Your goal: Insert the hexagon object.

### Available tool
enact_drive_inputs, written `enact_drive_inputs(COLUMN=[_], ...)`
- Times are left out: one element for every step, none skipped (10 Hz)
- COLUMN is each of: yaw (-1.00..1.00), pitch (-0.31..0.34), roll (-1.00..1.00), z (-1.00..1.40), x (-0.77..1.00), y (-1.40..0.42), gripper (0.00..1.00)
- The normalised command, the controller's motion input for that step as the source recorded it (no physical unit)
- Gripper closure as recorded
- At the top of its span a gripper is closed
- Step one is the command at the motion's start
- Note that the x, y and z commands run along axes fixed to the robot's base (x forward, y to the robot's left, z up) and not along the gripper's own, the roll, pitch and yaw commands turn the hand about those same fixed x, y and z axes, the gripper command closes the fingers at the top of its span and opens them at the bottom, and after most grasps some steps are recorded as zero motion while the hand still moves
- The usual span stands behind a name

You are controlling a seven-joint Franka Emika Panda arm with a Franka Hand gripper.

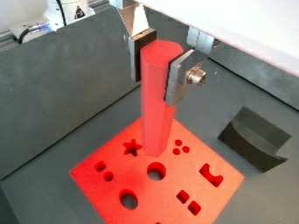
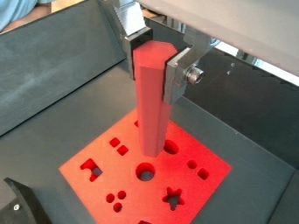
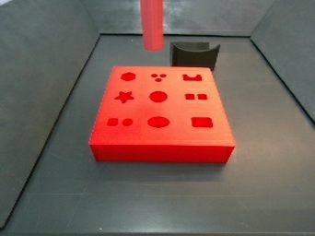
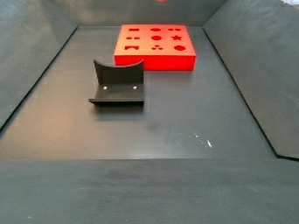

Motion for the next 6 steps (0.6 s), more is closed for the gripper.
enact_drive_inputs(yaw=[-0.35, -0.34, -0.15, 0.00, 0.00, 0.14], pitch=[-0.054, -0.056, -0.051, -0.097, -0.130, -0.024], roll=[0.00, 0.00, 0.00, 0.00, 0.00, 0.05], z=[-0.27, -0.28, -0.24, -0.35, -0.38, -0.35], x=[-0.30, -0.72, -0.83, -0.91, -0.88, -0.57], y=[0.19, 0.52, 0.68, 0.66, 0.52, 0.41], gripper=[1.00, 1.00, 1.00, 1.00, 1.00, 1.00])
